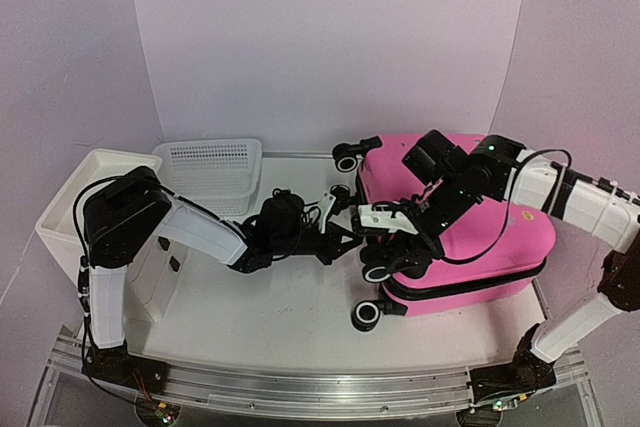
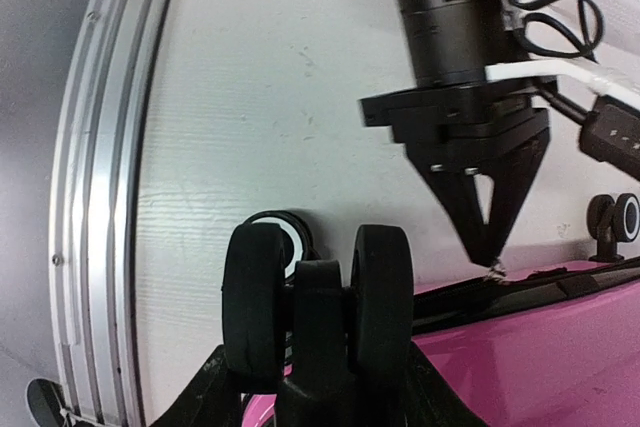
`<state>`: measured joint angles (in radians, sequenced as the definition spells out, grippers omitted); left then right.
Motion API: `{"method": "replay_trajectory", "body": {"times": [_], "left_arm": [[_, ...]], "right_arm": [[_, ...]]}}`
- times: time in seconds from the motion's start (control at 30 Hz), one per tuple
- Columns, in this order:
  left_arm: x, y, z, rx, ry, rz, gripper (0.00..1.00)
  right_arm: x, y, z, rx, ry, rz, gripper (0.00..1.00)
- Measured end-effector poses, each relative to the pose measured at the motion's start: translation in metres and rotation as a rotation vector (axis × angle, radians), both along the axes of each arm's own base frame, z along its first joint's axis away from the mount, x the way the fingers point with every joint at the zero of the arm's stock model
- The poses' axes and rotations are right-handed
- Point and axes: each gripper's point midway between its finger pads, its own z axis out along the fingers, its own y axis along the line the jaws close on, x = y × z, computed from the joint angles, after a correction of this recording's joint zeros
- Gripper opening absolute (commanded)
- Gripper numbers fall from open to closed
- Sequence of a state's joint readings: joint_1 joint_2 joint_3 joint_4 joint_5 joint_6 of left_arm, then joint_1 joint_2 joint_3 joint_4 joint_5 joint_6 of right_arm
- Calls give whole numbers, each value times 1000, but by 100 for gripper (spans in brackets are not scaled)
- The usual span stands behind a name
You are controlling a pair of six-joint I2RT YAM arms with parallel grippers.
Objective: Open, take out, and arrange the luggage
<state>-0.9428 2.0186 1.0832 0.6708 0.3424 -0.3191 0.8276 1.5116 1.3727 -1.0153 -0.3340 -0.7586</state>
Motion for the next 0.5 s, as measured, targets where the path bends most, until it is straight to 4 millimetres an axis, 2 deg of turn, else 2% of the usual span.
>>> {"method": "replay_trajectory", "body": {"times": [0.13,0.27,0.37,0.5], "left_arm": [[12,-9,0,-7,-9,17,0],[41,-9,0,-8,-17,85,0],[66,-4,-1,-12,-27,145,0],[90,1,-3,-4,-42,204,0]], "right_arm": [[-31,-25,1,-1,21,64,0],[-52,-45,2,-18,67,90,0],[-58,-52,1,-19,76,95,0],[-60,-54,1,-11,77,94,0]]}}
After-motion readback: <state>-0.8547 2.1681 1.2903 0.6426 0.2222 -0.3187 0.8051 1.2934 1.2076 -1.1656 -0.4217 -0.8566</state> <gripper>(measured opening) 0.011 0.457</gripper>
